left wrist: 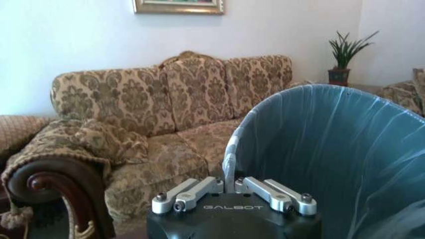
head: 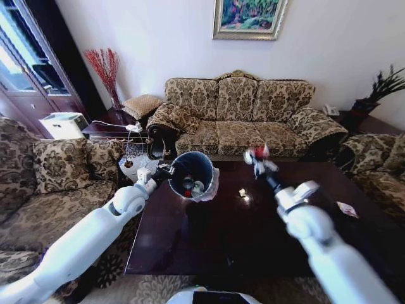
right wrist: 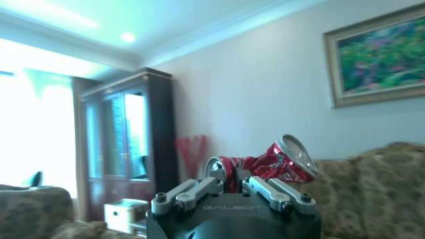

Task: Move to the front of the table and place the trash on the table into the trash bin.

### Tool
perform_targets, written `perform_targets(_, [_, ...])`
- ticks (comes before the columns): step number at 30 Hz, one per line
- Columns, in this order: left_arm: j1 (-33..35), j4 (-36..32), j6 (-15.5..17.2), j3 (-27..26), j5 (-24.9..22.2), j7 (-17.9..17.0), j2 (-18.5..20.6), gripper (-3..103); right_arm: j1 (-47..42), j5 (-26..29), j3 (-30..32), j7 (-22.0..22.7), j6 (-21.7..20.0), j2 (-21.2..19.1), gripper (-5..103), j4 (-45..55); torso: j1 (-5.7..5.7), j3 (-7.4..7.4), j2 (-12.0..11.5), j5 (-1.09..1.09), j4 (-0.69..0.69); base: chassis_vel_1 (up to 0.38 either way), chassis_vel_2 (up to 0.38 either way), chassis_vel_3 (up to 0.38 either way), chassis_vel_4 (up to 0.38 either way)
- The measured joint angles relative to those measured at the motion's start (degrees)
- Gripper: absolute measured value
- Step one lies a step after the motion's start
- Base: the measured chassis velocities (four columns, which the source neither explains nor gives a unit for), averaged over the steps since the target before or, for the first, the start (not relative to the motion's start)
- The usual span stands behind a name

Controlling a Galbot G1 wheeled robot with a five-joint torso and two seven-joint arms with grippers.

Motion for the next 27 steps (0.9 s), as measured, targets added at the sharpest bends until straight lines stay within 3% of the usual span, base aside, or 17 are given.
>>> perform_targets(3, [-0.92,-0.04,1.20,0.80,-0.11,0.18,-0.27,2,5.30,5.75,-4.96,0.44,-1.32,-3.46,6,2.53,0.00,0.00,0.00,0.02,0.01,0.000,0.000,0.000,0.000])
perform_targets(4, [-3.02,-0.05,2.87,2.06,-1.08,0.89,-0.28,2,10.69,8.27,-12.77,0.73,-2.13,-4.43,6,3.15,0.00,0.00,0.00,0.01,0.02,0.000,0.000,0.000,0.000])
perform_targets(9, [-6.88,-1.07,6.16,4.11,-4.63,2.22,1.69,2,16.87,8.92,-24.00,0.57,-3.11,-3.37,6,0.32,0.01,0.01,-0.01,0.03,0.01,0.000,0.000,0.000,0.000])
perform_targets(16, [-7.54,-2.12,7.03,4.23,-5.72,2.34,2.85,2,19.25,9.54,-29.40,1.20,-4.48,-1.12,6,-2.53,0.00,0.01,0.00,0.01,0.01,0.000,0.000,0.000,0.000])
perform_targets(21, [-6.69,-2.57,7.04,3.49,-5.75,2.33,3.10,2,20.78,8.69,-32.71,1.25,-7.76,0.92,3,-4.36,0.00,0.01,-0.01,0.01,0.00,0.000,0.000,0.000,0.000])
perform_targets(27, [-5.62,-2.78,7.01,2.48,-5.72,2.40,3.17,2,21.67,7.55,-35.05,1.39,-7.91,2.70,3,-5.83,0.00,0.00,0.00,0.01,0.01,0.000,0.000,0.000,0.000])
